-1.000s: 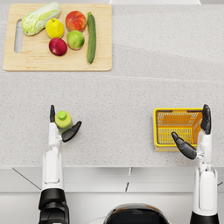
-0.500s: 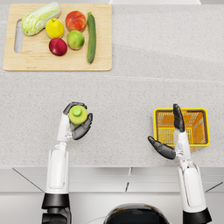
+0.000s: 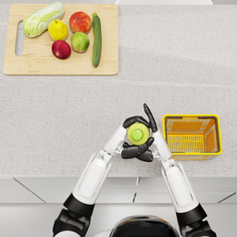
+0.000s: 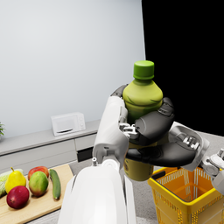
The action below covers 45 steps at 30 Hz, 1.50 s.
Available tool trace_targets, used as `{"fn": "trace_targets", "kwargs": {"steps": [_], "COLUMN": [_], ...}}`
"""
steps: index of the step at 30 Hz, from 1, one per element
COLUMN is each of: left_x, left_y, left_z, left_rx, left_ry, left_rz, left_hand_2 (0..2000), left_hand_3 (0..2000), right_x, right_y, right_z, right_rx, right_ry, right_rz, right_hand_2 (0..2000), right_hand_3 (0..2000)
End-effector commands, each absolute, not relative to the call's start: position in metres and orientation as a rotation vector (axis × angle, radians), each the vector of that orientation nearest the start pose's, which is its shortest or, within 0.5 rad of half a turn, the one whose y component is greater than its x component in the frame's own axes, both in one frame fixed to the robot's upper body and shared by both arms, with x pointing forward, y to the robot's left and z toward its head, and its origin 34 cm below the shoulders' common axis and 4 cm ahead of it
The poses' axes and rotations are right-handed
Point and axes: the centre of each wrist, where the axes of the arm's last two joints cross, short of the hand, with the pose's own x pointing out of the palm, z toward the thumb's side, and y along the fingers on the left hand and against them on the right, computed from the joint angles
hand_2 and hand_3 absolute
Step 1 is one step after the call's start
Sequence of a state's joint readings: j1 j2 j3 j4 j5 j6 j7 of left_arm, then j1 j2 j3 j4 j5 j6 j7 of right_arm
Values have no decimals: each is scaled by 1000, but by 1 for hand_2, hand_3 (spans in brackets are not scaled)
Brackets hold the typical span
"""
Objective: Pick up the green tea and place it into the yellow basket
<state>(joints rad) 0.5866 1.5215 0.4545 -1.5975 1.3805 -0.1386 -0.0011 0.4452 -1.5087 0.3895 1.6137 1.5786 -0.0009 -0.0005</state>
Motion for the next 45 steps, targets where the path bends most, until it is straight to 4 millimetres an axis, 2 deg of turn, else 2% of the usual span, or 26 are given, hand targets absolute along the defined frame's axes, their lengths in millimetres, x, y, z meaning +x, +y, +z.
{"fn": "trace_targets", "kwargs": {"steps": [1,2,3,4,5,7,8,9,11,13,16,18,19,21,24,26,28,31,32,33,36,37,39,41,43,45], "left_x": [278,277,276,277,277,274,270,264,255,242,247,252,253,254,259,261,262,263,264,265,275,282,297,308,315,316], "left_y": [61,62,64,65,67,71,72,78,95,139,197,225,231,236,234,232,231,233,234,233,232,231,235,245,256,264], "left_z": [261,258,257,257,257,258,258,260,265,264,261,263,265,267,259,255,252,250,248,249,250,254,276,293,296,289], "left_rx": [527,535,541,552,565,595,613,633,636,654,596,568,567,566,533,517,505,494,485,486,472,471,498,512,495,465], "left_ry": [-420,-405,-397,-390,-382,-375,-369,-382,-417,-399,-374,-385,-392,-399,-377,-366,-360,-357,-352,-356,-358,-367,-415,-449,-454,-442], "left_rz": [-2224,-2222,-2210,-2215,-2230,-2248,-2267,-2250,-2142,-1990,-1734,-1601,-1571,-1545,-1557,-1566,-1571,-1561,-1558,-1560,-1559,-1559,-1524,-1480,-1441,-1416], "left_hand_2": [2000,2000,2000,2000,2000,2000,639,0,0,0,0,0,0,0,0,0,0,0,0,0,0,0,0,0,0,0], "left_hand_3": [2000,2000,2000,2000,2000,2000,1673,1347,693,40,0,0,0,0,0,0,0,0,0,0,0,0,0,0,0,0], "right_x": [295,296,295,294,293,292,293,294,297,305,309,304,302,300,300,302,304,306,306,304,303,301,299,301,302,302], "right_y": [-88,-91,-93,-94,-94,-96,-98,-100,-111,-138,-188,-216,-224,-239,-248,-246,-243,-238,-238,-237,-234,-231,-232,-243,-257,-266], "right_z": [247,247,245,244,243,243,241,241,247,269,296,297,296,285,260,240,228,214,214,215,225,236,262,287,294,288], "right_rx": [-534,-545,-557,-604,-630,-652,-656,-661,-669,-665,-677,-670,-665,-615,-519,-424,-277,-143,-128,-118,-110,-143,-342,-472,-514,-497], "right_ry": [-314,-300,-287,-243,-212,-192,-169,-165,-189,-283,-373,-389,-395,-383,-338,-259,-102,4,20,23,-13,-41,-238,-351,-394,-408], "right_rz": [1909,1941,1977,2124,2206,2238,2263,2268,2231,2055,1828,1739,1710,1659,1636,1670,1700,1660,1657,1639,1546,1536,1463,1384,1320,1276], "right_hand_2": [0,0,1361,2000,2000,2000,2000,2000,2000,2000,2000,2000,2000,2000,2000,2000,2000,2000,639,0,0,0,0,0,0,0], "right_hand_3": [0,0,327,653,980,1633,1960,2000,2000,2000,2000,2000,2000,2000,2000,2000,2000,2000,1673,1347,367,40,0,0,0,0]}}
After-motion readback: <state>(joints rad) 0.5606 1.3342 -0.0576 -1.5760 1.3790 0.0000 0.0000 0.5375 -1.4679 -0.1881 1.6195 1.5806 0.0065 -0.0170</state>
